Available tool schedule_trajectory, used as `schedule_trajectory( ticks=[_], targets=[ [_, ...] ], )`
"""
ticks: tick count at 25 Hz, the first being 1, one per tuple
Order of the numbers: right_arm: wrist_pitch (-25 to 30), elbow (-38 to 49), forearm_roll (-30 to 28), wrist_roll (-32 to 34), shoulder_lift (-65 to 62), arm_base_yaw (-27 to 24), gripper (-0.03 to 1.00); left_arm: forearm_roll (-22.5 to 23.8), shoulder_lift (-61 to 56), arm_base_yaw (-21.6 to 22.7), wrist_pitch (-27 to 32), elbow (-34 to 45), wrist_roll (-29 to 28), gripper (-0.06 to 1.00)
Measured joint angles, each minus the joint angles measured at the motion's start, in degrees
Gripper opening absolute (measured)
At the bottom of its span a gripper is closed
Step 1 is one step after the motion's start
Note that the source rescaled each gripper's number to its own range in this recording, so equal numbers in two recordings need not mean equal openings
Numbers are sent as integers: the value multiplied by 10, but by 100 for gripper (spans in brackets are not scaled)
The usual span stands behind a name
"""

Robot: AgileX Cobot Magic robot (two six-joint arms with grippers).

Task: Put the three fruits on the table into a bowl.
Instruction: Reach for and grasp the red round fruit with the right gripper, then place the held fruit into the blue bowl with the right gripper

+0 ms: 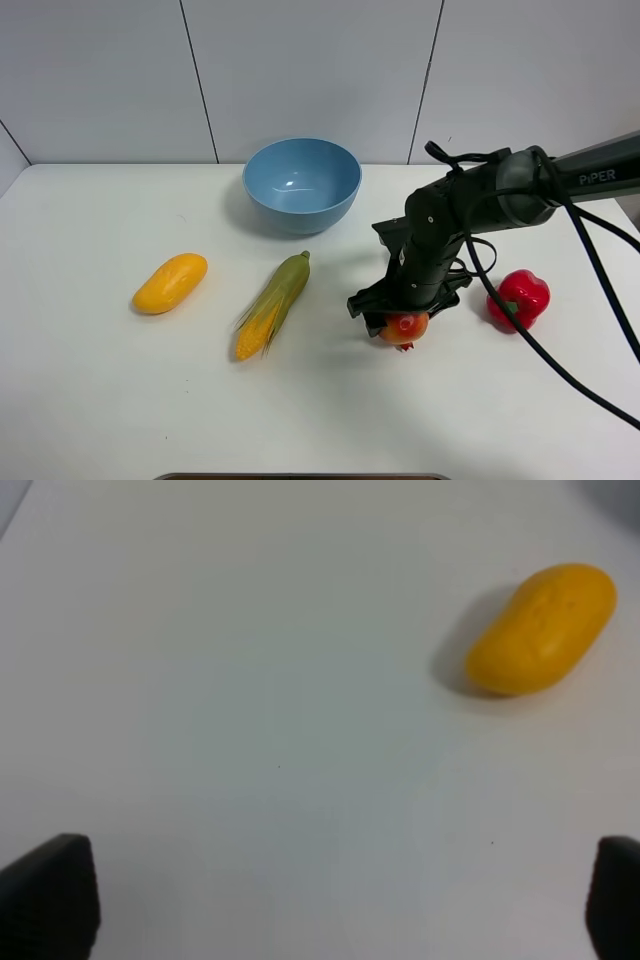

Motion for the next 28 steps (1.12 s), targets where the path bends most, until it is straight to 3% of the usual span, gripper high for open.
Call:
schedule_trajectory(
  ticks=[28],
  targets=[
    [7,0,7,-11,-2,0,33,0,0,0,0,0,0,100]
  ],
)
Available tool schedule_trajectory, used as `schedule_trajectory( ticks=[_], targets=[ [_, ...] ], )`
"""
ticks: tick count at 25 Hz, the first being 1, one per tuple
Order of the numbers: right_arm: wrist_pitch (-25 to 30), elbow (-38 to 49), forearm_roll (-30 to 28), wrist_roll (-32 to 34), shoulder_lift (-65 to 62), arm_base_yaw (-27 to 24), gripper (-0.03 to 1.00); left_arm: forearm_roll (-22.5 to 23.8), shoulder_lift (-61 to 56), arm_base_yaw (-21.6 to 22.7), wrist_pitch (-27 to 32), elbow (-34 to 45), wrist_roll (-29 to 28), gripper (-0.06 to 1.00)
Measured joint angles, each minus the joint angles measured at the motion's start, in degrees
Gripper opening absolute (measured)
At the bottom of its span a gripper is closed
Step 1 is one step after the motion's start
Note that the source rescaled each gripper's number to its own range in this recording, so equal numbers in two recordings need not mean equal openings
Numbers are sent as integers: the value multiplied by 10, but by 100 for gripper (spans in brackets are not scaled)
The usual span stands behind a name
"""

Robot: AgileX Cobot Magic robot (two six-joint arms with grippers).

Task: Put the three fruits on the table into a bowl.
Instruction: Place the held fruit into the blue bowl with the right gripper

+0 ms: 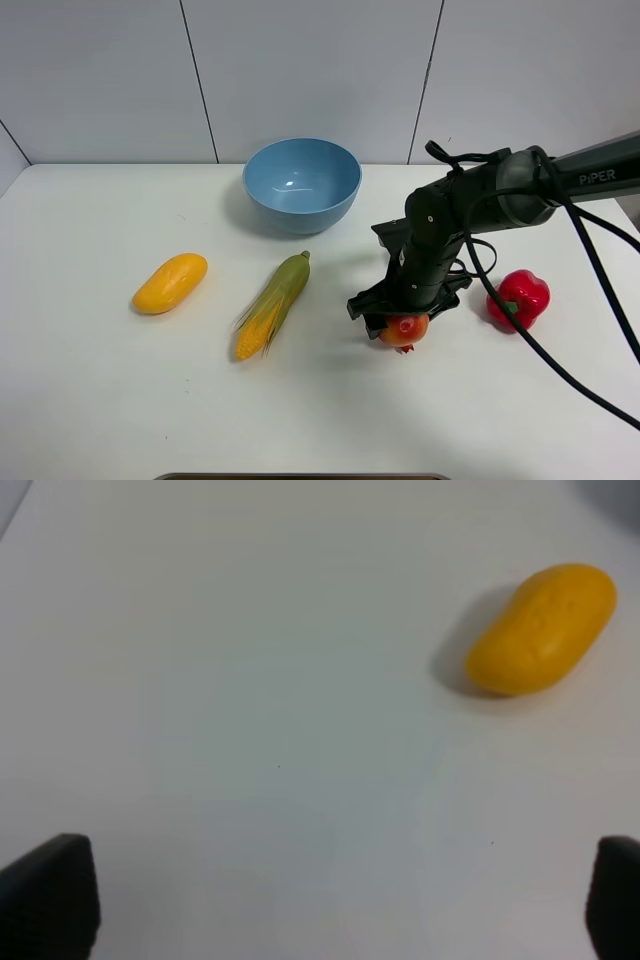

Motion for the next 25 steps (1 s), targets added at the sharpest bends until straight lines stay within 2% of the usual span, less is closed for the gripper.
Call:
schedule_trajectory(
  ticks=[6,21,25],
  targets=[
    [1,0,-6,1,-38,0,33,0,0,0,0,0,0,100],
    [13,0,-20,7,-231,0,33,0,0,0,0,0,0,100],
    [-3,0,-29,7,-274,0,33,0,0,0,0,0,0,100]
  ],
)
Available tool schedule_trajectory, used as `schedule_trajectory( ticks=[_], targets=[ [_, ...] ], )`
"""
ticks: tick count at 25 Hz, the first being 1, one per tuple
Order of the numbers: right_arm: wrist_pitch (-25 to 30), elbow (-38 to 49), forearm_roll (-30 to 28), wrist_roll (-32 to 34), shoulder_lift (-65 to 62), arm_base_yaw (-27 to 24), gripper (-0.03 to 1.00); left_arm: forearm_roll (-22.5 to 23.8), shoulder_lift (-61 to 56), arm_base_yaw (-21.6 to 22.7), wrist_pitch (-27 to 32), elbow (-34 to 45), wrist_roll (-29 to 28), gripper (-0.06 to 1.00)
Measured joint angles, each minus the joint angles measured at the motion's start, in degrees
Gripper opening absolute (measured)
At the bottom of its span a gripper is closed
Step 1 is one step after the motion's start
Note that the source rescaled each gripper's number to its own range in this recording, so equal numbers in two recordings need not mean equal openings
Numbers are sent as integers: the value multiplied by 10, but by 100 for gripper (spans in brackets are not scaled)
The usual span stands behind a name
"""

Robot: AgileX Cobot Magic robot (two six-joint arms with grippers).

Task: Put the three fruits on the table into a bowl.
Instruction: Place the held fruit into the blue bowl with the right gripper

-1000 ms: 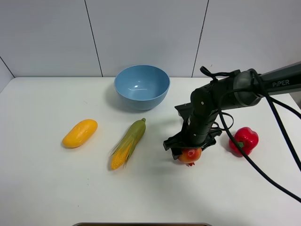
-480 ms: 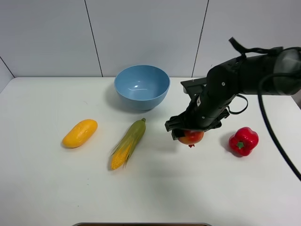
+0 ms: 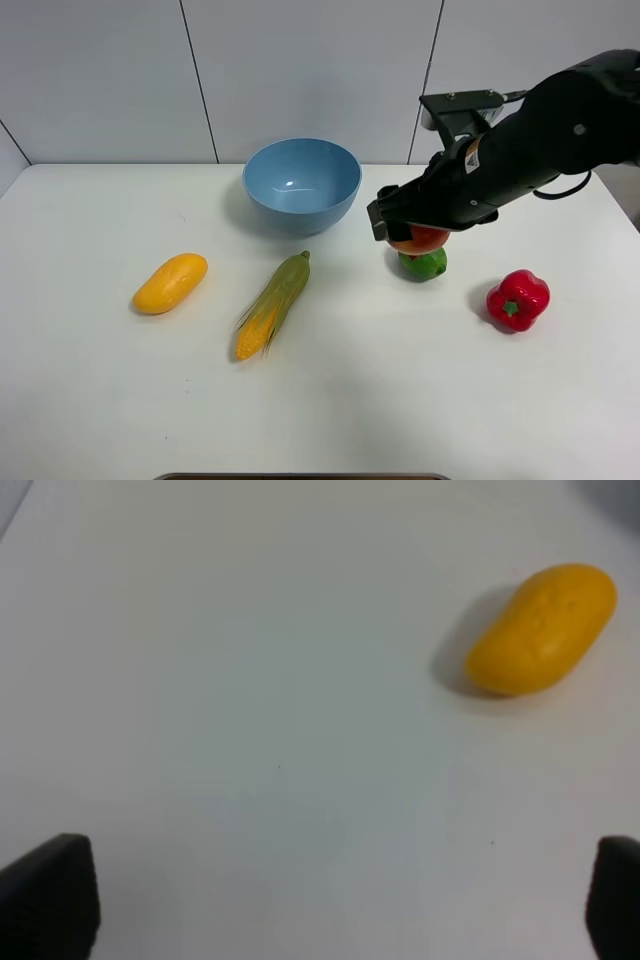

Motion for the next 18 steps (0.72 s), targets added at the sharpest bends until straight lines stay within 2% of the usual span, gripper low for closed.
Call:
schedule_trajectory(
  ticks=[9,18],
  targets=[
    [-78,-18,-20,0,-34,0,33,0,0,0,0,0,0,100],
    [-95,-150,-71,-2,4,0,33,0,0,0,0,0,0,100]
  ],
)
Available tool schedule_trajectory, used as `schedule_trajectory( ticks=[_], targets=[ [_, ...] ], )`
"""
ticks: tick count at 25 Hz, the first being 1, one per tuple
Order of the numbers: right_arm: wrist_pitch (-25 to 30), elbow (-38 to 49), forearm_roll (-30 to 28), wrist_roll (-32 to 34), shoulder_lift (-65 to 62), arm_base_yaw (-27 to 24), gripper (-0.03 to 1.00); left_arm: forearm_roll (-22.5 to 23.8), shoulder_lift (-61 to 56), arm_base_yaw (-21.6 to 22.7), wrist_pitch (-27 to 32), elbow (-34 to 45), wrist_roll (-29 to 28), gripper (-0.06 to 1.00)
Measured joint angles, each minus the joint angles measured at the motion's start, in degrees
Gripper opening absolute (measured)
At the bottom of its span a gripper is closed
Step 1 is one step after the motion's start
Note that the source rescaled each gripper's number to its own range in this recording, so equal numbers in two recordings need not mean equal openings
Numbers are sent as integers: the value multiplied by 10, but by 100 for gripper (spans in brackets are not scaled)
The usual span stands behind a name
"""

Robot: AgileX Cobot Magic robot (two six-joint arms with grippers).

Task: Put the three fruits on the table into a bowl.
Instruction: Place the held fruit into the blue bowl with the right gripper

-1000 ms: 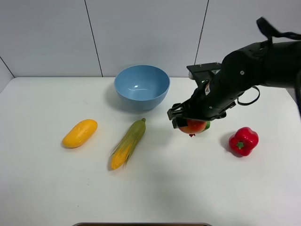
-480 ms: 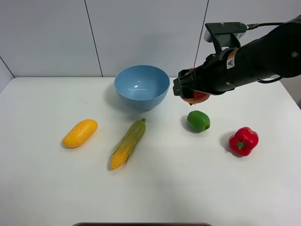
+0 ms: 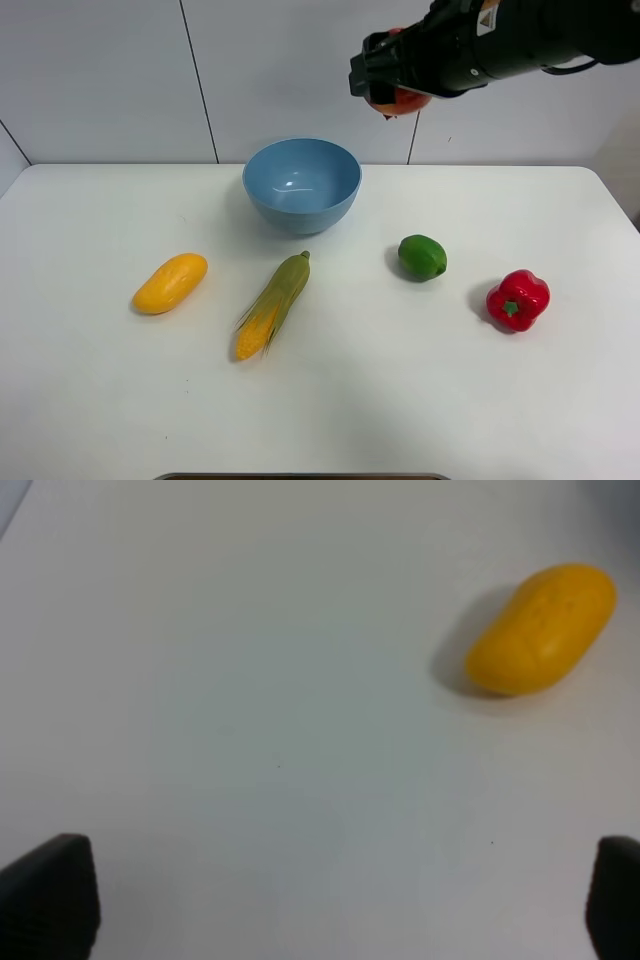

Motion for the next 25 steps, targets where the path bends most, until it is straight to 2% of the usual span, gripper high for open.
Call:
schedule_trajectory(
  ticks=[13,25],
  targets=[
    [9,-214,-1,-27,241,0,33,-1,0,0,0,0,0,100],
    [17,-337,20,-46,413,0,33,-1,0,0,0,0,0,100]
  ],
)
